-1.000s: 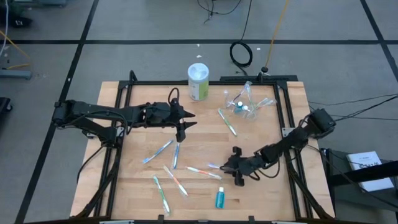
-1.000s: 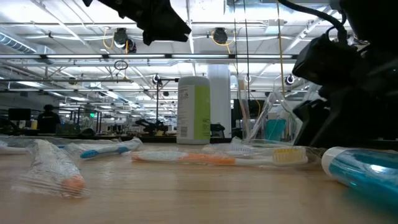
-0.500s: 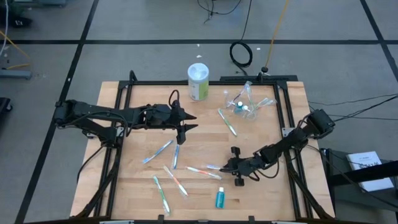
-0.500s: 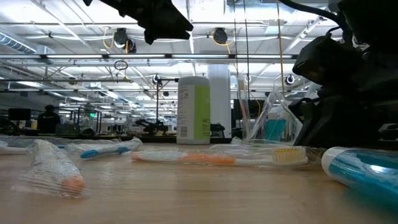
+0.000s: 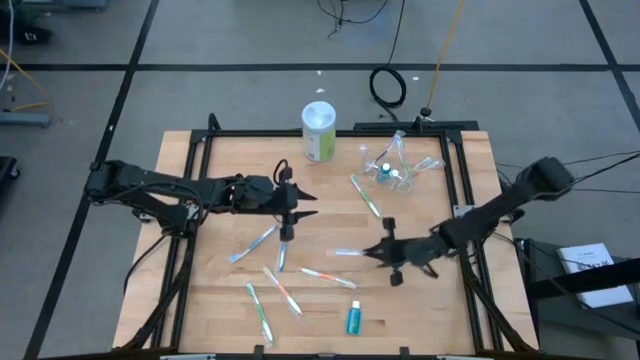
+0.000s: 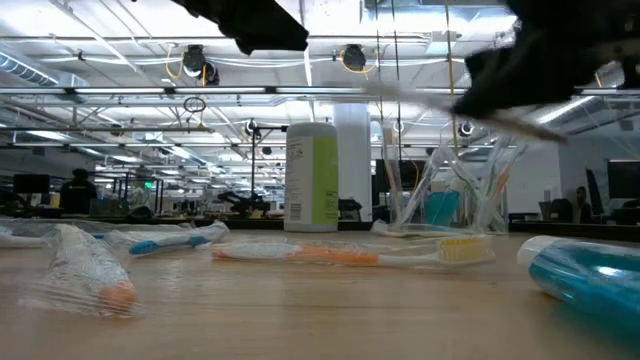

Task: Pick & Place toothbrushing station
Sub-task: Put the purple toothbrush into the transparent organizer

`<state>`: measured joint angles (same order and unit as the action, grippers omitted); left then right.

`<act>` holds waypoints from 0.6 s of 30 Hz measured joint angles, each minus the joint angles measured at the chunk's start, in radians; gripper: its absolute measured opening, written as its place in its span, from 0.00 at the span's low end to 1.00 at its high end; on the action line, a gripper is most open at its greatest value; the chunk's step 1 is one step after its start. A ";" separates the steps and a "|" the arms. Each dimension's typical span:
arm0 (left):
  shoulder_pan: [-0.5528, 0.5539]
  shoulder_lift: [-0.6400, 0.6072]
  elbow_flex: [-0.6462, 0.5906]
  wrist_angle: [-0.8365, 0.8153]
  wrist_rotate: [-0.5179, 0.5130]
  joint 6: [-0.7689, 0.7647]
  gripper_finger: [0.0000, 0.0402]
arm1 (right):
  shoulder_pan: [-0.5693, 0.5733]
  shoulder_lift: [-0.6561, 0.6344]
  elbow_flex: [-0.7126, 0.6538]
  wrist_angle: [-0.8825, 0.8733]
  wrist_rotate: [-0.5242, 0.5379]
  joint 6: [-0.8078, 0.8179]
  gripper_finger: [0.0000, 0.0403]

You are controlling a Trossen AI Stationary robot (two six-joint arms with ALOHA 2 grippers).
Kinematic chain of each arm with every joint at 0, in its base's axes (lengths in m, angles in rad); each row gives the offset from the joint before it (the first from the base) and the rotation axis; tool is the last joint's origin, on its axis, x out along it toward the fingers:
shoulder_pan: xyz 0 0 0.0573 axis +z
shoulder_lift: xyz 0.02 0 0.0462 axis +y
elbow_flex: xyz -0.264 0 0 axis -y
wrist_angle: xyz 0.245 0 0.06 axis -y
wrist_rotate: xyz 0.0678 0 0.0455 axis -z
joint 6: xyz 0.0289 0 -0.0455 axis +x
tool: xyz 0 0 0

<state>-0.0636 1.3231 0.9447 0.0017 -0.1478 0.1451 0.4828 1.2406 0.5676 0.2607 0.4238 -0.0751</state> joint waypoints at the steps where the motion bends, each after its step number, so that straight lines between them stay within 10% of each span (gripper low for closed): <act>1: -0.005 0.000 0.000 0.000 0.000 0.010 0.40 | -0.006 -0.037 -0.021 0.040 -0.002 -0.066 0.03; 9: -0.020 0.027 0.000 0.065 0.000 0.000 0.40 | -0.165 -0.153 -0.334 0.742 -0.207 -0.188 0.03; 18: -0.017 0.260 -0.001 0.512 0.046 0.014 0.40 | -0.222 -0.152 -0.425 0.905 -0.247 -0.121 0.03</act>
<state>-0.0809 1.5828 0.9440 0.5134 -0.1018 0.1590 0.2607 1.0884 0.1429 1.1661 0.1767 -0.1959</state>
